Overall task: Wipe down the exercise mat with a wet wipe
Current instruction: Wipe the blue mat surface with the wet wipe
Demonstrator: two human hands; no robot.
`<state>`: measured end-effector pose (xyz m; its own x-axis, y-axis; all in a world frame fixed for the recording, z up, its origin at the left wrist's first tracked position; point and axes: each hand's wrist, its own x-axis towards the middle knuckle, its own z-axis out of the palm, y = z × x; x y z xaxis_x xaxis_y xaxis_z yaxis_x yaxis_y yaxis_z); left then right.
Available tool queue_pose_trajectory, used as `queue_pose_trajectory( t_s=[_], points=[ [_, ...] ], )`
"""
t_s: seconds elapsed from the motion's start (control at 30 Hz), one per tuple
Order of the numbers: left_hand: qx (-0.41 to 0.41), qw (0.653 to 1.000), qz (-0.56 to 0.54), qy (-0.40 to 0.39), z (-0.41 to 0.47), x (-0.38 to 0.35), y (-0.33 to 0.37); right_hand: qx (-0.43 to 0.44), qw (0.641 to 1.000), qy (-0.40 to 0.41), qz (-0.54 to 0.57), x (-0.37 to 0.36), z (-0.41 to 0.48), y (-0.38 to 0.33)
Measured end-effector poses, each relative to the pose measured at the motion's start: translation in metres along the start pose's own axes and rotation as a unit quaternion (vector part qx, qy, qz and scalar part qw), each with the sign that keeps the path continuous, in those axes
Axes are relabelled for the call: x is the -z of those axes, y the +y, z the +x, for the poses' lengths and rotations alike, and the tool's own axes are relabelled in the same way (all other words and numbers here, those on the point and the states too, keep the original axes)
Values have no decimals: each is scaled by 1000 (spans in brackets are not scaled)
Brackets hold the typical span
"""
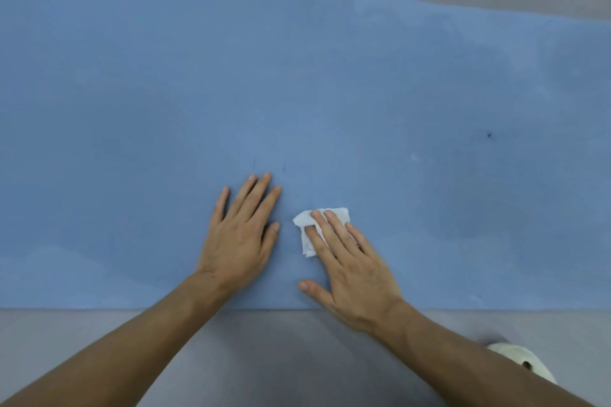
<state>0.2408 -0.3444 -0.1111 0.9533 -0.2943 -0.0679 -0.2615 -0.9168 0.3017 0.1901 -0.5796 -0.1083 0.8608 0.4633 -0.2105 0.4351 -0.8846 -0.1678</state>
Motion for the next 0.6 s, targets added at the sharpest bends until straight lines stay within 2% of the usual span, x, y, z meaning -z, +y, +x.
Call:
queue_pose_trajectory(
  t_s=[0.17,0.27,0.37,0.6],
  points=[
    [2,998,59,18,2,-10,1,-139,989,37,22,11,33,15],
    [-4,997,78,25,1,-14,-2,-186,982,18,14,23,43,42],
    [-4,995,91,26,1,-17,-3,-141,990,9,31,26,33,45],
    [-7,995,95,29,1,-18,-5,30,998,19,50,3,-2,-30]
  ],
)
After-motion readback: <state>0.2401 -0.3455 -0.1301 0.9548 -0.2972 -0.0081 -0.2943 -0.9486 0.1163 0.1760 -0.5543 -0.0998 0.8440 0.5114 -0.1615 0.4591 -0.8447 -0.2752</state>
